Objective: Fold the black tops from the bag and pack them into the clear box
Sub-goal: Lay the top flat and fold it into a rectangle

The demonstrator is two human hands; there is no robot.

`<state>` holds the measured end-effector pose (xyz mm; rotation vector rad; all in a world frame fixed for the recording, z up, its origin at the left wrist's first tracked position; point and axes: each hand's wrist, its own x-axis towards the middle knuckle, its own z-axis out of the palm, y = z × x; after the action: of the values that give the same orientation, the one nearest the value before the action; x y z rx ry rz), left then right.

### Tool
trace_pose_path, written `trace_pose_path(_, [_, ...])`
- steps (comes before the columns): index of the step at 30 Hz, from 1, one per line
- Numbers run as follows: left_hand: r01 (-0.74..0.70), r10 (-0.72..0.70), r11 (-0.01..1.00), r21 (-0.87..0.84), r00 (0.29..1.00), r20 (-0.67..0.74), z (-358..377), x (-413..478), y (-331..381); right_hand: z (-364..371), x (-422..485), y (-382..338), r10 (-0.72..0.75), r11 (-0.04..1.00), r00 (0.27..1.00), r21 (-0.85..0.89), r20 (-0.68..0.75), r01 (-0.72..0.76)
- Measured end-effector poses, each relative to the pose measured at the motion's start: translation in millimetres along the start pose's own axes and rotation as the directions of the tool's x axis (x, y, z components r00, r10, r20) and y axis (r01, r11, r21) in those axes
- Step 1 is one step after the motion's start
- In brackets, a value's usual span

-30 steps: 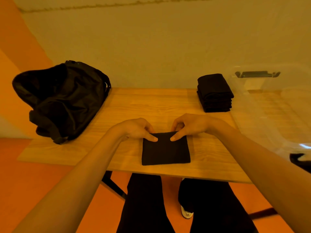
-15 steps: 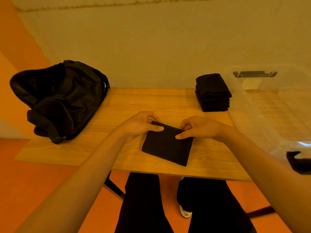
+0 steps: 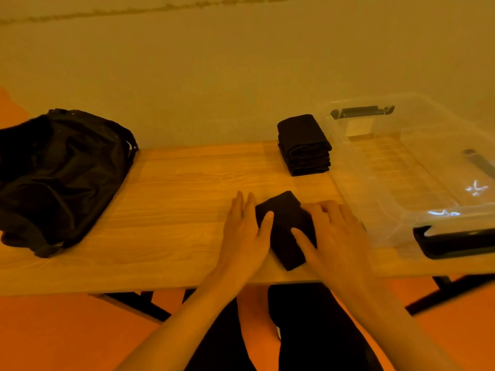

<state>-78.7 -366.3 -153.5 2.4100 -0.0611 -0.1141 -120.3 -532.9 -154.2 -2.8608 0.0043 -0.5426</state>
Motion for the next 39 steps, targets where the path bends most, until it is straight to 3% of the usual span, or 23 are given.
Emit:
trace_pose_path(3, [-0.021,0.021,1.000,-0.001,1.000,-0.017,7.7,-18.0,3.3,10.9,-2.3,4.5,-0.255,0.967,0.964,0.018,0.070,0.254])
trace_pose_path(5, [-0.073,0.071,0.997,0.031,0.996,0.056,13.1,-28.4,0.3,17.4,-2.3,10.0,-0.294,0.955,0.940,0.008,0.172,0.297])
trace_pose_path(10, [-0.132,0.116,0.987,0.094,0.981,0.154,24.1,-17.1,4.6,19.9,1.6,16.6,-0.174,0.979,0.945,-0.051,0.277,0.196])
trace_pose_path(17, [-0.161,0.139,0.983,0.089,0.966,0.216,28.6,16.7,29.8,18.6,22.5,24.9,0.034,0.992,0.971,-0.130,0.237,-0.003])
trace_pose_path(20, [-0.093,0.094,0.996,-0.015,0.961,0.258,27.0,-11.0,28.8,14.7,14.1,14.6,0.056,0.996,0.989,-0.078,0.137,-0.045])
trace_pose_path(23, [-0.024,0.061,0.991,-0.129,0.954,0.295,32.3,-24.5,30.7,24.3,0.9,3.0,0.016,0.999,0.987,-0.037,0.162,-0.010])
trace_pose_path(27, [0.183,0.004,0.837,-0.515,0.940,0.341,31.9,-2.1,40.4,33.0,7.8,9.4,0.037,0.998,0.984,-0.062,0.172,-0.027])
trace_pose_path(31, [0.208,0.021,0.822,-0.531,0.919,0.394,30.6,16.2,57.0,33.2,17.7,19.3,0.054,0.997,0.983,-0.063,0.178,-0.043])
trace_pose_path(39, [0.087,0.075,0.881,-0.465,0.945,0.319,48.8,38.8,55.5,32.2,34.5,32.6,0.107,0.994,0.970,-0.043,0.219,-0.100])
